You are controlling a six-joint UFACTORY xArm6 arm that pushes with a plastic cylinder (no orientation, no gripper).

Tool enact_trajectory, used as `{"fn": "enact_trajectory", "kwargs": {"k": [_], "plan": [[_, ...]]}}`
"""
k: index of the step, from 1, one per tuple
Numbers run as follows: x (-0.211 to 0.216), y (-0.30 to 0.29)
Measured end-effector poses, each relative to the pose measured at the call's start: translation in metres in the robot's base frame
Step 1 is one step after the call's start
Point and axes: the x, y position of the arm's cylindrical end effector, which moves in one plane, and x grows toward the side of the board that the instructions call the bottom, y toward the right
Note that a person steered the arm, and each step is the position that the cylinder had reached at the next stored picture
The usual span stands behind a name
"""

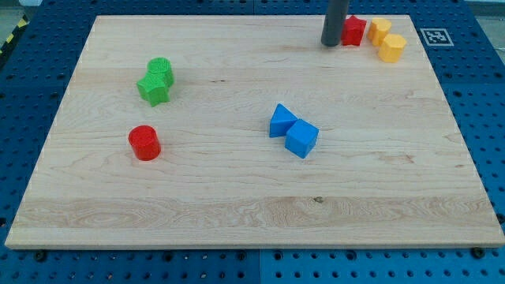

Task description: Move the red circle towards the center left of the board

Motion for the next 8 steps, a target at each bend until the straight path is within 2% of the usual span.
{"fn": "enact_trajectory", "kwargs": {"k": [1, 5, 8], "plan": [[0.013, -0.011], [0.015, -0.011], [0.045, -0.020]]}}
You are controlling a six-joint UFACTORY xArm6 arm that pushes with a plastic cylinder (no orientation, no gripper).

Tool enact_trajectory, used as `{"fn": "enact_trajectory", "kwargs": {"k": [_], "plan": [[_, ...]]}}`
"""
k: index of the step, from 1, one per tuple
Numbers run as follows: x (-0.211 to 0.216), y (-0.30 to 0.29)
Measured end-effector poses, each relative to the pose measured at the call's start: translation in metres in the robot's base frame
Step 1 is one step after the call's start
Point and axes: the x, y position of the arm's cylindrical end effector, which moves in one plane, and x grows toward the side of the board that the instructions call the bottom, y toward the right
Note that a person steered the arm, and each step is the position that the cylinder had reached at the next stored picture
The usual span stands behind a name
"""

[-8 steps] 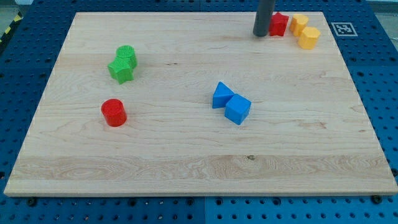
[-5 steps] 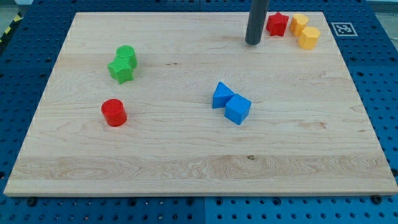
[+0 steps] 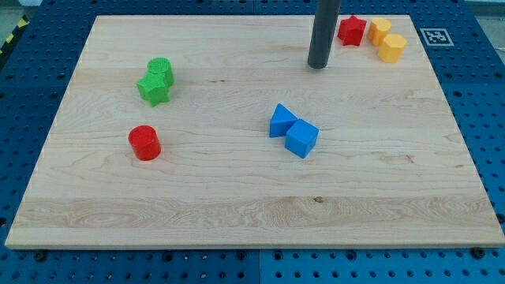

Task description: Move the red circle towards the center left of the board

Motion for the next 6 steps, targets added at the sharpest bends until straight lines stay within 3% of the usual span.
{"fn": "enact_trajectory", "kwargs": {"k": [3, 6], "plan": [[0.048, -0.035], [0.070, -0.068]]}}
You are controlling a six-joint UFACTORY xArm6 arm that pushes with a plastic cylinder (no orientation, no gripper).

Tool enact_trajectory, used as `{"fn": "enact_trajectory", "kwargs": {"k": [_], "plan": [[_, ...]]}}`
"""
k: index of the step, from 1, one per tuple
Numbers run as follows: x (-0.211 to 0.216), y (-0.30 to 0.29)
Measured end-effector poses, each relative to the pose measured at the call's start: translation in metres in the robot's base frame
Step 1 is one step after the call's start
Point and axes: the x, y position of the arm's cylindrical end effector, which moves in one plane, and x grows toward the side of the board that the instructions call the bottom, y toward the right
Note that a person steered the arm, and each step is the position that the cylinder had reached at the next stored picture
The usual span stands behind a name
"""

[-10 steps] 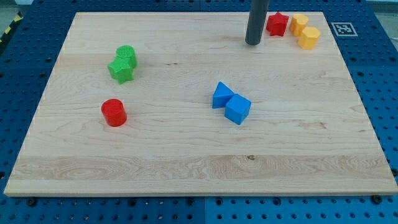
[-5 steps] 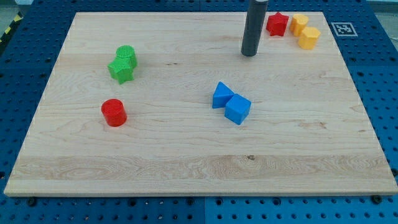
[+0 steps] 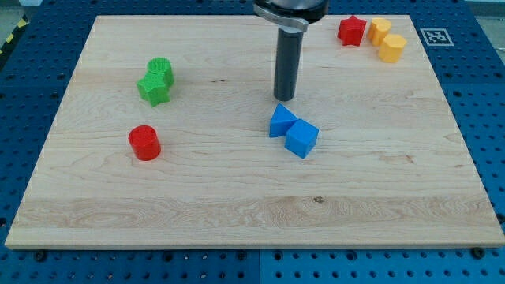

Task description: Move the red circle towards the center left of the board

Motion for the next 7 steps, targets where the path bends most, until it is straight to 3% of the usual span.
{"fn": "enact_trajectory", "kwargs": {"k": [2, 5, 7], "plan": [[0.020, -0.046], [0.127, -0.049], [0.141, -0.051]]}}
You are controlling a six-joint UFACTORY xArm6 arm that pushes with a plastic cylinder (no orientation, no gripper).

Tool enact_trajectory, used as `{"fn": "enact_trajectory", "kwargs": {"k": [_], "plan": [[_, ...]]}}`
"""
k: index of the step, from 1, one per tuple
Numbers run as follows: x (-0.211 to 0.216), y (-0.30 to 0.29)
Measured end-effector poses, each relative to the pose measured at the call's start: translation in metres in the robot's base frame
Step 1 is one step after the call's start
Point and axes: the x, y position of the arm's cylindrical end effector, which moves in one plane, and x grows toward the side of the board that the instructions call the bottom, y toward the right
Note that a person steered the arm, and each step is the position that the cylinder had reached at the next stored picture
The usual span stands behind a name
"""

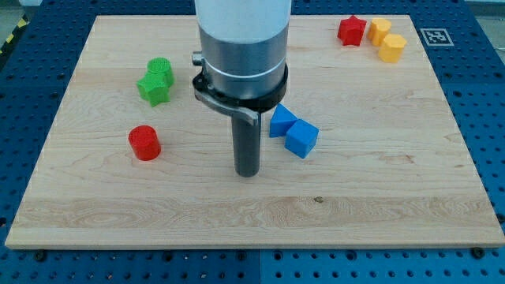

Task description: Move the red circle towards the center left of the board

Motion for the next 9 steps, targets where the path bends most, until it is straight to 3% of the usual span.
{"fn": "enact_trajectory", "kwargs": {"k": [2, 4, 5, 6, 7, 9], "plan": [[0.044, -0.003], [0.053, -0.030], [0.042, -0.103], [0.001, -0.192], [-0.038, -0.222], [-0.036, -0.183]]}}
